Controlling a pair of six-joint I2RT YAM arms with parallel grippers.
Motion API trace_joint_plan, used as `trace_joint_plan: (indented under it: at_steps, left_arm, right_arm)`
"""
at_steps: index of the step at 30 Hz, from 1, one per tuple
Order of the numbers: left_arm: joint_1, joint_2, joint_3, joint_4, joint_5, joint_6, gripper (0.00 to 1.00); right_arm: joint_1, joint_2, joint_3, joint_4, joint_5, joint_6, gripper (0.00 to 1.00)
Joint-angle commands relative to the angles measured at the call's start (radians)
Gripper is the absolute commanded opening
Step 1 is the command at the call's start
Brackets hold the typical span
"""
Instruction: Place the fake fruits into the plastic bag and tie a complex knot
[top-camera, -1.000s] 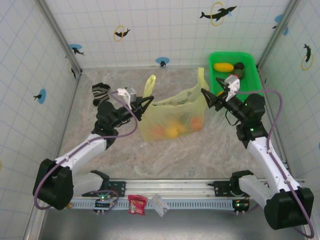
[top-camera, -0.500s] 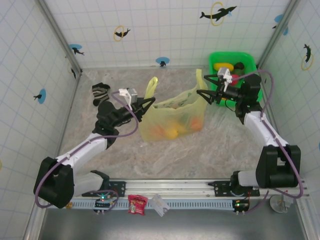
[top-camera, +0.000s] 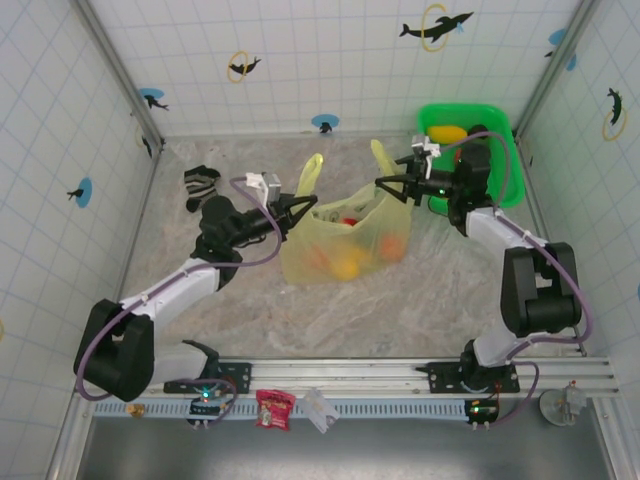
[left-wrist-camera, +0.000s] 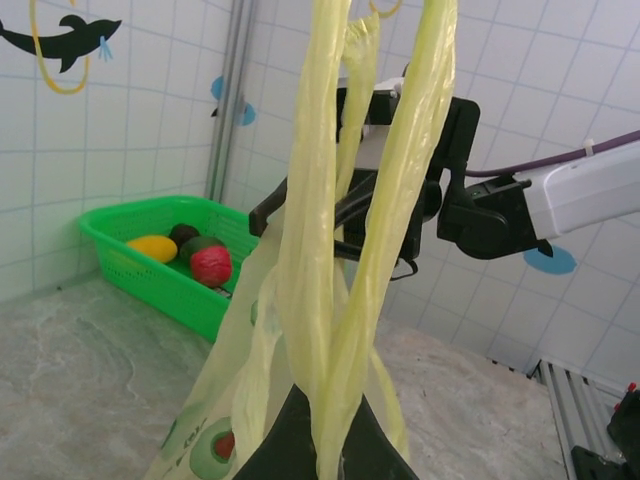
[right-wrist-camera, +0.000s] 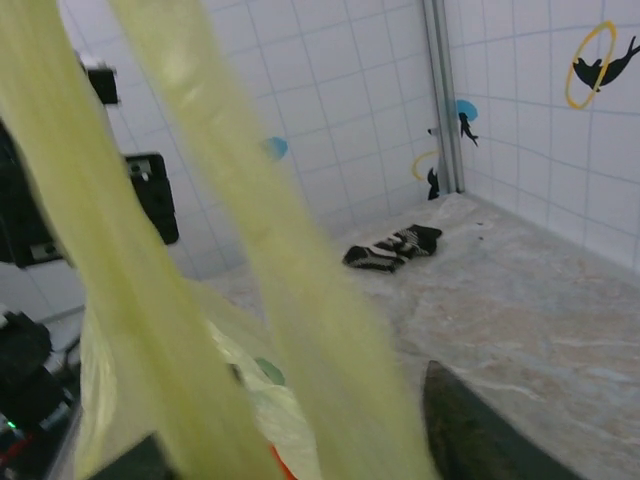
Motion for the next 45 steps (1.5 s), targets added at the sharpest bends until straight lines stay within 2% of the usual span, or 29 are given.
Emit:
trace_joint_plan:
  at_steps: [1,3,6,9,12,17,21,23,25,28,32,37,41,45]
  left_arm:
    - [0.006,0.011,0.049,0.005,0.032,-0.007,0.00]
    - [0.007,0.014,0.062,-0.004,0.033,-0.008,0.00]
    - [0.007,0.015,0.077,-0.016,0.029,-0.009,0.00]
    - [0.006,0.007,0.090,-0.036,0.013,-0.008,0.00]
    - [0.007,0.009,0.137,-0.144,-0.016,0.017,0.00]
    - [0.006,0.050,0.265,-0.402,-0.094,0.022,0.00]
    - [-0.002,0.112,0.368,-0.553,-0.014,0.003,0.00]
    - [-0.026,0.133,0.401,-0.629,-0.008,0.009,0.00]
    - [-0.048,0.153,0.433,-0.698,0.016,0.024,0.00]
    - [-0.076,0.171,0.467,-0.788,0.030,0.096,0.00]
    - [-0.079,0.172,0.466,-0.812,0.061,0.130,0.00]
    - [-0.081,0.169,0.465,-0.816,0.124,0.185,0.00]
    - [-0.094,0.166,0.467,-0.818,0.155,0.215,0.00]
    - [-0.105,0.160,0.475,-0.842,0.132,0.253,0.00]
  right_arm:
    - [0.012,0.017,0.076,0.120,-0.010,0.076,0.30]
    - [0.017,0.020,0.095,0.125,0.000,0.088,0.23]
    - [0.029,0.020,0.114,0.126,0.005,0.090,0.01]
    - [0.045,-0.007,0.102,0.127,0.037,0.078,0.00]
    - [0.060,-0.067,0.070,0.059,0.140,-0.017,0.00]
    - [0.158,-0.247,-0.015,-0.223,0.467,-0.388,0.00]
    - [0.237,-0.357,-0.084,-0.304,0.579,-0.525,0.00]
    - [0.309,-0.389,-0.079,-0.421,0.676,-0.668,0.00]
    - [0.356,-0.417,-0.090,-0.477,0.715,-0.774,0.00]
    - [0.365,-0.423,-0.082,-0.531,0.731,-0.831,0.00]
    - [0.370,-0.397,-0.029,-0.679,0.701,-0.922,0.00]
    - [0.374,-0.370,0.014,-0.765,0.657,-0.988,0.00]
    - [0.374,-0.339,0.059,-0.826,0.604,-1.000,0.00]
    - [0.376,-0.319,0.089,-0.843,0.561,-0.985,0.00]
